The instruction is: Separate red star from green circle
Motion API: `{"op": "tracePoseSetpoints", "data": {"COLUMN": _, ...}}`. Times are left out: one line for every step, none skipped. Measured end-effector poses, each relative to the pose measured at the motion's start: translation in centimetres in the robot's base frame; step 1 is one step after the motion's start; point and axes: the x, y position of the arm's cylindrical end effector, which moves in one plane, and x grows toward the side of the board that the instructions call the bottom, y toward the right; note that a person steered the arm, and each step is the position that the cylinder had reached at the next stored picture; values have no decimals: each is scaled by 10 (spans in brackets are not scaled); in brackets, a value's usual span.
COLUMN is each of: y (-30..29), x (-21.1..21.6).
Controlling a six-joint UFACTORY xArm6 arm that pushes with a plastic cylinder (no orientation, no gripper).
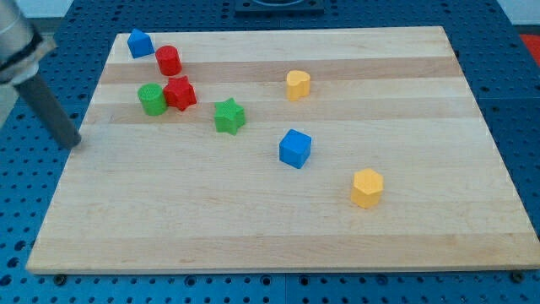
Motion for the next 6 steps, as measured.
{"op": "tracePoseSetpoints", "data": {"y": 0, "x": -61}}
{"op": "tracePoseSetpoints", "data": {"y": 4, "x": -109}}
{"op": "tracePoseSetpoints", "data": {"y": 46, "x": -121}}
{"op": "tracePoseSetpoints", "data": {"y": 84, "x": -116}}
{"op": "tracePoseSetpoints", "data": {"y": 100, "x": -99}}
{"op": "tracePoseSetpoints", "data": {"y": 108, "x": -85}}
